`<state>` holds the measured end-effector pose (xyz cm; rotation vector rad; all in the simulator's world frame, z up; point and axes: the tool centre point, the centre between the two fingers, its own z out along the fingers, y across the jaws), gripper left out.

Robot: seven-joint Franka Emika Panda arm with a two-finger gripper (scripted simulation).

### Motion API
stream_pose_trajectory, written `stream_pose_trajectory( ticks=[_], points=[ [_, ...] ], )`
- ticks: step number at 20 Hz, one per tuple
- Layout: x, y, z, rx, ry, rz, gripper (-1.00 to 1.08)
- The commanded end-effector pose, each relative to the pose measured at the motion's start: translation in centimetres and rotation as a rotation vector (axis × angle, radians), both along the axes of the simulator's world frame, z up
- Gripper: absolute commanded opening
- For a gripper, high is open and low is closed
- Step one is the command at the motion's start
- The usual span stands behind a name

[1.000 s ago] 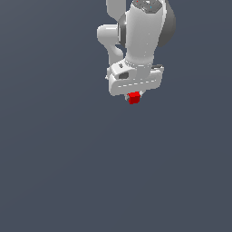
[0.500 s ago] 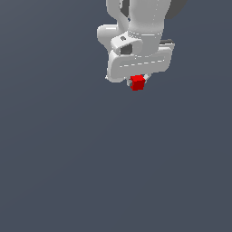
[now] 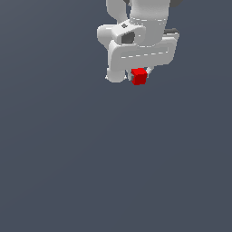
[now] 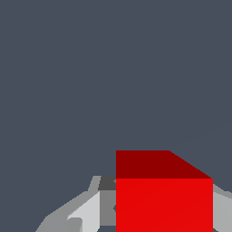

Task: Pick up the red cube and move it to a goal position.

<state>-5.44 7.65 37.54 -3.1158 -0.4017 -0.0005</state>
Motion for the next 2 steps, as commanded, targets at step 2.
stream_pose_trajectory(
  ticks=[2],
  points=[
    [0.05,0.00,-0.04,0.000,0.000,0.000,-1.00]
  ],
)
